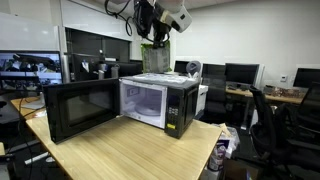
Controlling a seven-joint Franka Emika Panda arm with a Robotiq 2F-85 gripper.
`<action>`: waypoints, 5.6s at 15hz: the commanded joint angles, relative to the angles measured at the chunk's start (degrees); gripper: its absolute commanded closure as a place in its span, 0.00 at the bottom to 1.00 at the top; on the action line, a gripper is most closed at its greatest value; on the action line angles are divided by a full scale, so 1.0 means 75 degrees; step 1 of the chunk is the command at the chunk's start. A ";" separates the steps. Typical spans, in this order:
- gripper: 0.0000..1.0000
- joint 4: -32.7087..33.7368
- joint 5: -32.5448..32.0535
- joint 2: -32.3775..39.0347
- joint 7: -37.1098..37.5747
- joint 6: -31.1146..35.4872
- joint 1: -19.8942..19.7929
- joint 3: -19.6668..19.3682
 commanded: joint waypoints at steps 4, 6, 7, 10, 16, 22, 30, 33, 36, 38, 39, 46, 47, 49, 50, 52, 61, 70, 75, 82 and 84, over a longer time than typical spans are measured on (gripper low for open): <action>1.00 -0.1874 -0.0655 -0.1562 0.0068 0.0088 0.0068 -0.0067; 1.00 -0.2601 -0.0838 -0.2191 0.0138 0.0264 0.0101 -0.0065; 1.00 -0.2936 -0.0897 -0.2488 0.0162 0.0371 0.0106 -0.0054; 1.00 -0.3903 -0.1176 -0.3373 0.0279 0.0696 0.0042 -0.0025; 1.00 -0.5314 -0.0924 -0.4426 -0.0041 0.1721 -0.0016 -0.0117; 1.00 -0.5810 -0.0846 -0.4636 -0.0286 0.2290 0.0022 -0.0245; 1.00 -0.6411 -0.0163 -0.4376 -0.1477 0.2836 0.0136 -0.0454; 1.00 -0.6478 0.0299 -0.4271 -0.1959 0.2817 0.0164 -0.0470; 1.00 -0.6465 0.0781 -0.4105 -0.2391 0.2860 0.0186 -0.0422; 1.00 -0.6393 0.1101 -0.3925 -0.2577 0.2906 0.0193 -0.0370; 1.00 -0.6348 0.1167 -0.3778 -0.2728 0.2894 0.0195 -0.0349; 1.00 -0.6319 0.1877 -0.2862 -0.3815 0.3164 0.0321 -0.0183; 1.00 -0.6339 0.1973 -0.2767 -0.3956 0.3135 0.0345 -0.0147; 1.00 -0.6364 0.2112 -0.2592 -0.4176 0.3085 0.0387 -0.0073; 1.00 -0.6361 0.2203 -0.2514 -0.4269 0.3062 0.0409 -0.0041; 1.00 -0.6335 0.2338 -0.2384 -0.4453 0.3033 0.0441 0.0033; 1.00 -0.6055 0.3258 -0.1990 -0.5117 0.3030 0.0584 0.0300; 1.00 -0.5674 0.3847 -0.1479 -0.5493 0.3049 0.0678 0.0440; 1.00 -0.5485 0.4123 -0.1178 -0.5704 0.3031 0.0714 0.0496; 1.00 -0.5201 0.4576 -0.0628 -0.6293 0.2968 0.0797 0.0561; 1.00 -0.5086 0.4849 -0.0376 -0.6441 0.2944 0.0804 0.0566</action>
